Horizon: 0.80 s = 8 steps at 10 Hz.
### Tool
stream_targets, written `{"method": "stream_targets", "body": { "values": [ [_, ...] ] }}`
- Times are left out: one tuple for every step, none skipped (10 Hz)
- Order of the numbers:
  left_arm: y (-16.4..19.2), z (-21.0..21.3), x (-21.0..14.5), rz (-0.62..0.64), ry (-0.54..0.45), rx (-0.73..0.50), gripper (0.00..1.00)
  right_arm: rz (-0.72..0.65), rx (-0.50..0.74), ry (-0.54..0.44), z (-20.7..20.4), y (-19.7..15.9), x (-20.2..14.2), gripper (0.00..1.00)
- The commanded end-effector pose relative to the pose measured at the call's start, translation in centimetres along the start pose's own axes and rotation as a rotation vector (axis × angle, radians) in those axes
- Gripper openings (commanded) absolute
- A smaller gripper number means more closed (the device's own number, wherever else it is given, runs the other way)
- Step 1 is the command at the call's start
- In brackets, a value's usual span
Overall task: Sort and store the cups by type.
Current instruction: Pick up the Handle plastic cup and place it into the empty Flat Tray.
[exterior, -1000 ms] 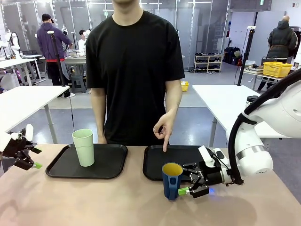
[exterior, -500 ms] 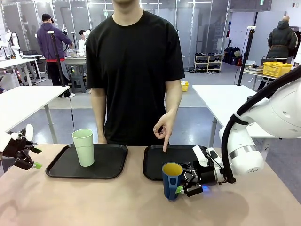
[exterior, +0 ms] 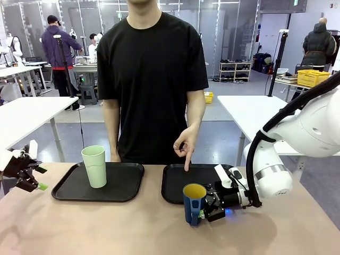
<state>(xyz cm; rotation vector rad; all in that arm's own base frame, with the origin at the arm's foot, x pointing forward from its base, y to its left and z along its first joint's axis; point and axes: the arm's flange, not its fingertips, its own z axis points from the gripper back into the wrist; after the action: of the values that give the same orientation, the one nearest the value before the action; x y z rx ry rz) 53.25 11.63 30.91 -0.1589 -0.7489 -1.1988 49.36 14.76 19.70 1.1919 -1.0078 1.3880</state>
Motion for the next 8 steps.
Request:
{"method": "stream_targets", "body": {
  "values": [
    [0.1,0.1,0.0,-0.011,-0.008,-0.001,1.0,0.052,0.02,-0.002,-0.3,0.0,-0.2,0.97],
    [0.1,0.1,0.0,-0.011,-0.008,-0.001,1.0,0.048,0.005,0.0,-0.1,0.1,-0.2,0.82],
    [0.1,0.1,0.0,-0.011,-0.008,-0.001,1.0,0.055,0.016,-0.002,-0.1,0.2,-0.2,0.79],
    [0.1,0.1,0.0,-0.011,-0.008,-0.001,1.0,0.052,0.013,0.016,-0.1,0.2,-0.2,0.65],
    [0.1,0.1,0.0,-0.011,-0.008,-0.001,1.0,0.048,0.006,0.026,-0.2,0.2,-0.1,0.68],
    [0.1,0.1,0.0,-0.011,-0.008,-0.001,1.0,0.03,-0.01,0.037,-0.2,0.1,0.2,0.68],
    [0.1,0.1,0.0,-0.011,-0.008,-0.001,1.0,0.043,-0.004,0.043,-0.3,0.4,0.8,0.68],
    [0.1,0.1,0.0,-0.011,-0.008,-0.001,1.0,0.039,-0.009,0.052,-0.3,0.7,1.9,0.68]
  ]
}}
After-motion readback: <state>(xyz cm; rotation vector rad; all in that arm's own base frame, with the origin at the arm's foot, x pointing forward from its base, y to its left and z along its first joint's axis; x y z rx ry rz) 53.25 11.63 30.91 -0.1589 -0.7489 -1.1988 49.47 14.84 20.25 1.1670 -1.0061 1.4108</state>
